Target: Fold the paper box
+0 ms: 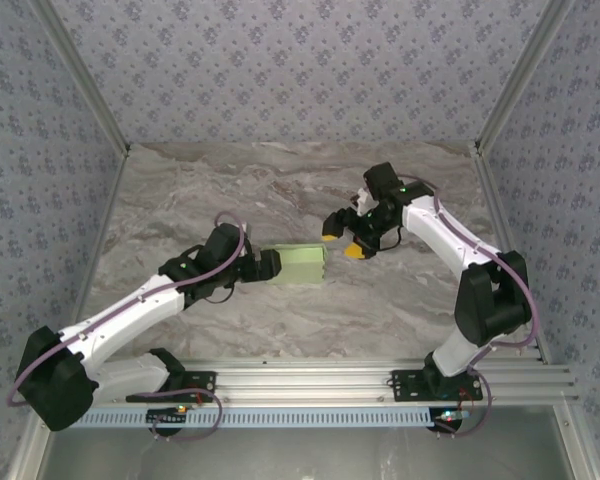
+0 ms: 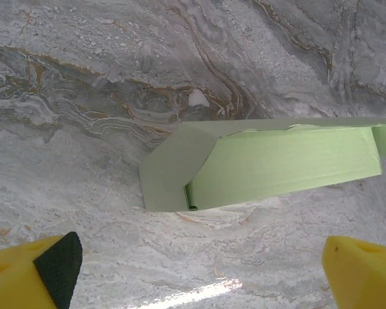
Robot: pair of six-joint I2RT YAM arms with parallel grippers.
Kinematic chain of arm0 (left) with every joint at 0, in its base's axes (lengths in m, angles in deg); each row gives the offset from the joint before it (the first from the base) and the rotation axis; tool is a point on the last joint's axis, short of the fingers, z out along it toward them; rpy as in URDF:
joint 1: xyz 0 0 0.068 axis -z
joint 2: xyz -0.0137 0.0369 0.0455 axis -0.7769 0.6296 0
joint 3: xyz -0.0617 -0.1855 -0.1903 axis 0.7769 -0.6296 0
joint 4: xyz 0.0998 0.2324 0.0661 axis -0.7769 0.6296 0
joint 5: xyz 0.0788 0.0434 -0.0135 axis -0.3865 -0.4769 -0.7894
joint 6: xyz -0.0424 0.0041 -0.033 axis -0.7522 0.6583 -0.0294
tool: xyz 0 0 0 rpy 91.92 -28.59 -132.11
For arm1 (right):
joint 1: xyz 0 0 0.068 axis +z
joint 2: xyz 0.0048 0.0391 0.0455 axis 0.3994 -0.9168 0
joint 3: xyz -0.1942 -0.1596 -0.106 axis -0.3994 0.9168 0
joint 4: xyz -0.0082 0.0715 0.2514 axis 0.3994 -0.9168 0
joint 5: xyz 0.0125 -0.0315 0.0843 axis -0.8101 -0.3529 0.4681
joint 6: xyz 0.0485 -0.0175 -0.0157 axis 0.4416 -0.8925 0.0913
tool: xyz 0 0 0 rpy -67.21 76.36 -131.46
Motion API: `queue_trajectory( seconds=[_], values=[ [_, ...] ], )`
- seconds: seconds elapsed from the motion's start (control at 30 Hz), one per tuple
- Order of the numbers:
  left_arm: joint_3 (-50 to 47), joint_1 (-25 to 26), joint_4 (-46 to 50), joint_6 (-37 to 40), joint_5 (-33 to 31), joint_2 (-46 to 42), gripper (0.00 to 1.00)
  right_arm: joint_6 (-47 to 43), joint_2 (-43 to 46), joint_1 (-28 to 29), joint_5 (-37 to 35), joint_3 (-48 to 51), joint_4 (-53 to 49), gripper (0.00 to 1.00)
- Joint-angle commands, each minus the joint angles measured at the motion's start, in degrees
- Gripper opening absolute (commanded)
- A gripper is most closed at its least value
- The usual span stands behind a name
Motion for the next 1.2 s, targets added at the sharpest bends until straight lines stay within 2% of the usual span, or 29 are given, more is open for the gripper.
queue_trajectory(
  seconds=[0.0, 0.2, 0.33, 0.47, 0.57, 0.7, 0.9, 1.17],
  values=[
    [0.73, 0.78, -1.95, 0.47, 0.13, 0.46, 0.96, -1.17, 1.62, 0.64, -1.00, -0.52, 0.03, 0.76],
    [0.74, 1.60, -3.21, 2.74, -0.90, 1.34, 0.96, -2.67, 0.16, 1.28, -2.19, -0.75, 0.96, 0.78],
    [2.79, 2.77, -1.57, 4.98, -4.34, 3.84, 0.94, -2.59, -1.65, 2.58, -2.13, -2.01, 1.43, 0.78],
    [3.80, 2.98, -1.42, 6.11, -5.92, 6.67, 0.86, -2.50, -3.58, 3.62, -2.13, -3.13, 1.62, 0.78],
    [3.58, 2.98, -2.13, 6.08, -6.41, 7.90, 0.85, -2.53, -4.80, 3.89, -1.42, -3.33, 2.40, 0.78],
    [3.43, 2.93, -2.60, 6.52, -8.21, 7.52, 0.86, -2.77, -5.78, 4.06, -0.73, -3.64, 2.61, 0.77],
    [2.64, 2.97, -4.38, 7.22, -7.84, 6.59, 0.95, -3.69, -7.31, 4.12, 0.30, -4.55, 2.85, 0.75],
    [1.08, 2.98, -6.33, 6.96, -7.71, 7.71, 0.91, -3.23, -8.35, 4.69, 2.25, -5.43, 2.78, 0.67]
  ],
)
